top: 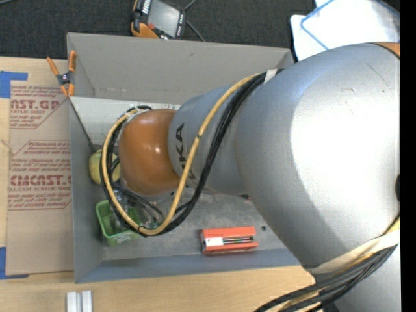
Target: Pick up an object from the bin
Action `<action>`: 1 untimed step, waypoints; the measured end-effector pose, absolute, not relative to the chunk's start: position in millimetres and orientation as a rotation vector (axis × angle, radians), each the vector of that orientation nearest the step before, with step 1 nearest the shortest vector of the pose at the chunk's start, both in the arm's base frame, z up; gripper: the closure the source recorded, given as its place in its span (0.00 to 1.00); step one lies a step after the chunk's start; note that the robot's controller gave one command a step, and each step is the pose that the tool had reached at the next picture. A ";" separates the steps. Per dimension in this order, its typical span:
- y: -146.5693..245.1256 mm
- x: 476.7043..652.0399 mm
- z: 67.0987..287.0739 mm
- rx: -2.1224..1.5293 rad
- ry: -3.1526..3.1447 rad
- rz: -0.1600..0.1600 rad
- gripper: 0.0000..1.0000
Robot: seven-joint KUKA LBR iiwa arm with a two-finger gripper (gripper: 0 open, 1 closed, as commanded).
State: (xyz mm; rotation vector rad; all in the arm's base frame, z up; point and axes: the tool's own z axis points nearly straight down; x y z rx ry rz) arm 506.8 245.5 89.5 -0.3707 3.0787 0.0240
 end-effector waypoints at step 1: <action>230.7 489.8 82.5 -0.337 3.041 0.054 1.00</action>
Offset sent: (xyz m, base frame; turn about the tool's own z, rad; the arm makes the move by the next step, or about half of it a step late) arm -0.0232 -0.0328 -0.0178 0.0129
